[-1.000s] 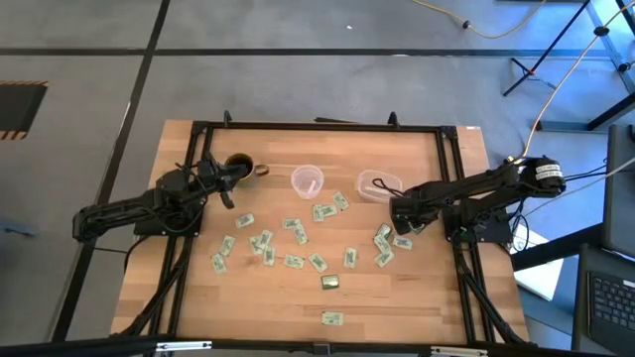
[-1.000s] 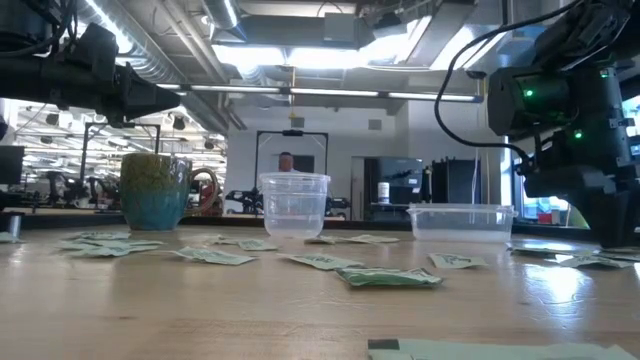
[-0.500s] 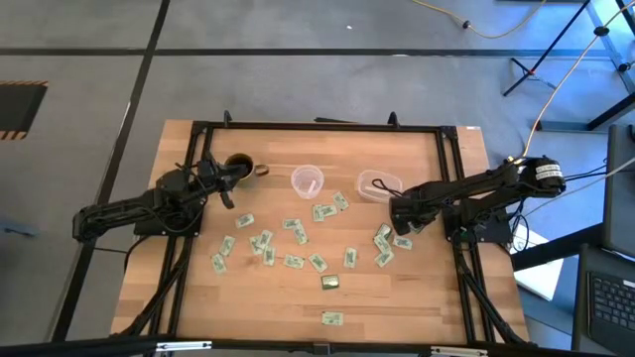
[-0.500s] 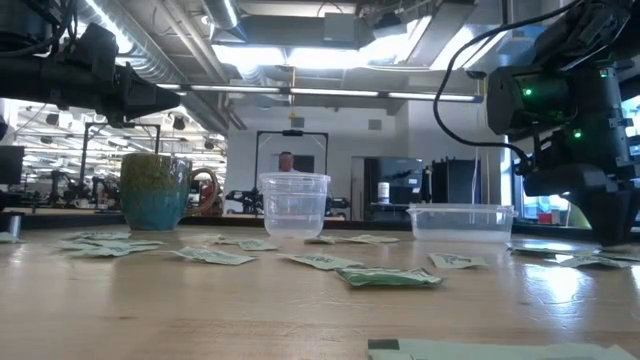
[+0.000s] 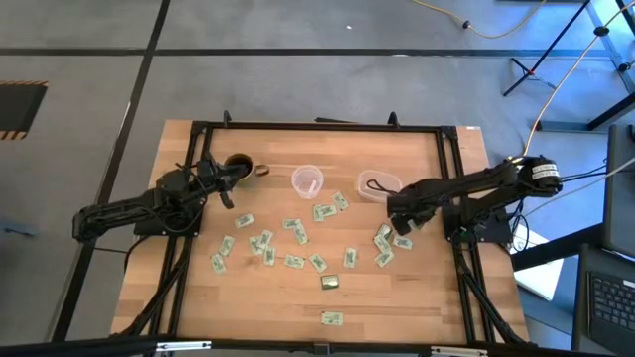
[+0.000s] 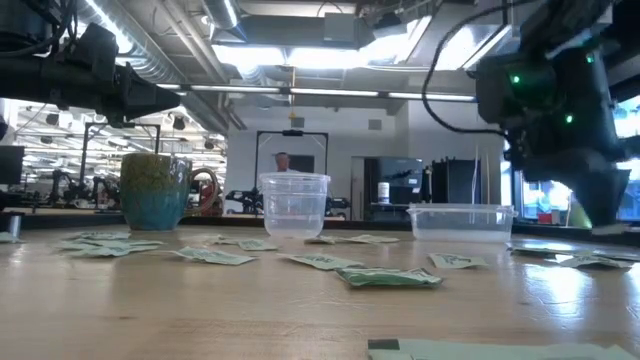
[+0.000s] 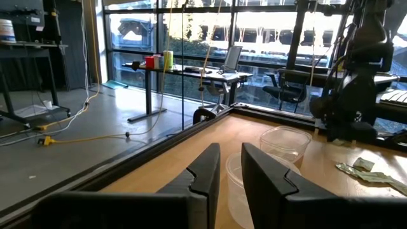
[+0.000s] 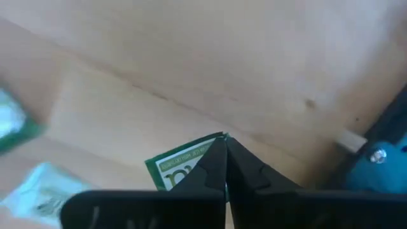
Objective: Pick and place items into bin
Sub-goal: Put the green stevia packet into the right transparent bin
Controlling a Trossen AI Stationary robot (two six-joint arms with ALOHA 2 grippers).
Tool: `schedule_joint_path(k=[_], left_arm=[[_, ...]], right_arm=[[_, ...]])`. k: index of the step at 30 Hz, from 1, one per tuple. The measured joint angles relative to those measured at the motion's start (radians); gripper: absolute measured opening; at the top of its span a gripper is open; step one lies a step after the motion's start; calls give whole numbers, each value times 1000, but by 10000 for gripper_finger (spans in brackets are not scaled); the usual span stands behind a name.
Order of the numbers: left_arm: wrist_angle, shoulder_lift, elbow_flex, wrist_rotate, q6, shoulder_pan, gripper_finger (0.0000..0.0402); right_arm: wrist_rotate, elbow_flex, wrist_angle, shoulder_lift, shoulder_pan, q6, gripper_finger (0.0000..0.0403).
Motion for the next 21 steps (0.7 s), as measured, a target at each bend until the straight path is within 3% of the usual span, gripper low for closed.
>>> schedule_joint_path(k=[5, 10, 13, 16, 21], left_arm=[[0, 0, 0, 0, 0, 0, 59], [0, 0, 0, 0, 0, 0, 59], [0, 0, 0, 0, 0, 0, 59], [0, 0, 0, 0, 0, 0, 59], [0, 0, 0, 0, 0, 0, 59]], right_arm=[[81, 135, -136, -1, 0, -29, 2], [243, 274, -191, -3, 0, -83, 2], [314, 327, -118, -3, -8, -195, 2], [317, 336, 28, -3, -26, -368, 2], [319, 336, 187, 54, -80, -525, 1]])
